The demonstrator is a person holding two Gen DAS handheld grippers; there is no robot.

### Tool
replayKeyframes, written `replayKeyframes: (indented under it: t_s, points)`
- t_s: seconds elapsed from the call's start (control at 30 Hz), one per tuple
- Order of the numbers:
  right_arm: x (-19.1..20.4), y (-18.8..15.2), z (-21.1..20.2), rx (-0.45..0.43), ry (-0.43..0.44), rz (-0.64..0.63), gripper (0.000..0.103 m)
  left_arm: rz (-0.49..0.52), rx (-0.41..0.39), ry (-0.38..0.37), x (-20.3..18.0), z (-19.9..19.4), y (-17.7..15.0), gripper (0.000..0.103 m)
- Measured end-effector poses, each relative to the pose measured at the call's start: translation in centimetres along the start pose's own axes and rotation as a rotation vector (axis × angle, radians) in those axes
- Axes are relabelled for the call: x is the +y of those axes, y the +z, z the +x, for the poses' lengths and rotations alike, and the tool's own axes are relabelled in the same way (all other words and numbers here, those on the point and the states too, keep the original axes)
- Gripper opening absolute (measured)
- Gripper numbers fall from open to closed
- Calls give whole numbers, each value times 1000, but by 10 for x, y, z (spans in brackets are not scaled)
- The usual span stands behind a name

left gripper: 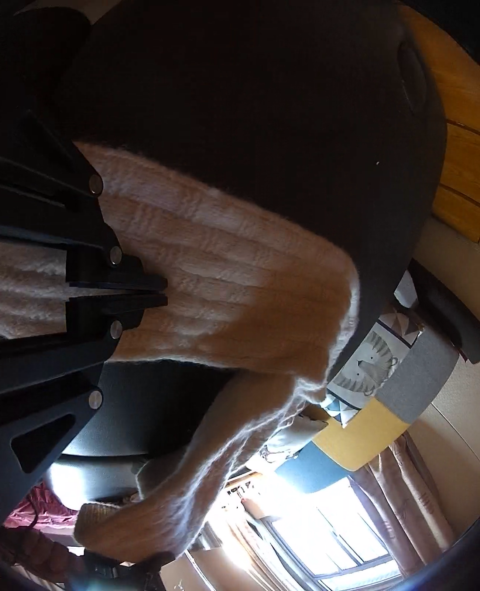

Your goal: Fold clothes

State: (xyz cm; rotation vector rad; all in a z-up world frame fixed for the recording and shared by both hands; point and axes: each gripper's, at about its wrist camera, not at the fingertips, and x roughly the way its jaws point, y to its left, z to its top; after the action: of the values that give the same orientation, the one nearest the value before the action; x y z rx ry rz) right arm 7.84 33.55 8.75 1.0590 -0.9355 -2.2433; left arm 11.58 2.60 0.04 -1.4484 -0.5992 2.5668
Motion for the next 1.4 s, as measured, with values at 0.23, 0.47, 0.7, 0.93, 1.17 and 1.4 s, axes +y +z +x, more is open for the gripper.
replayKeyframes:
  t_s: [0.23, 0.47, 0.7, 0.93, 1.17, 1.4]
  points:
    - [-26, -10, -17, 38, -35, 24, 14, 117, 43, 146, -1, 28, 51, 1]
    - [-42, -24, -14, 103, -62, 51, 14, 257, 78, 217, 10, 52, 104, 1]
    - [-40, -30, 3, 166, -65, 37, 14, 205, 117, 171, 23, 55, 139, 3]
    - [-42, -27, 11, 179, -34, 40, 14, 86, 162, -160, 61, -7, 117, 18]
    - [-39, -38, 22, 207, -22, 58, 14, 30, 218, -66, 125, -33, 86, 26]
    - [-41, -48, 27, 237, -56, 58, 18, -118, 182, -242, 146, -43, 42, 36]
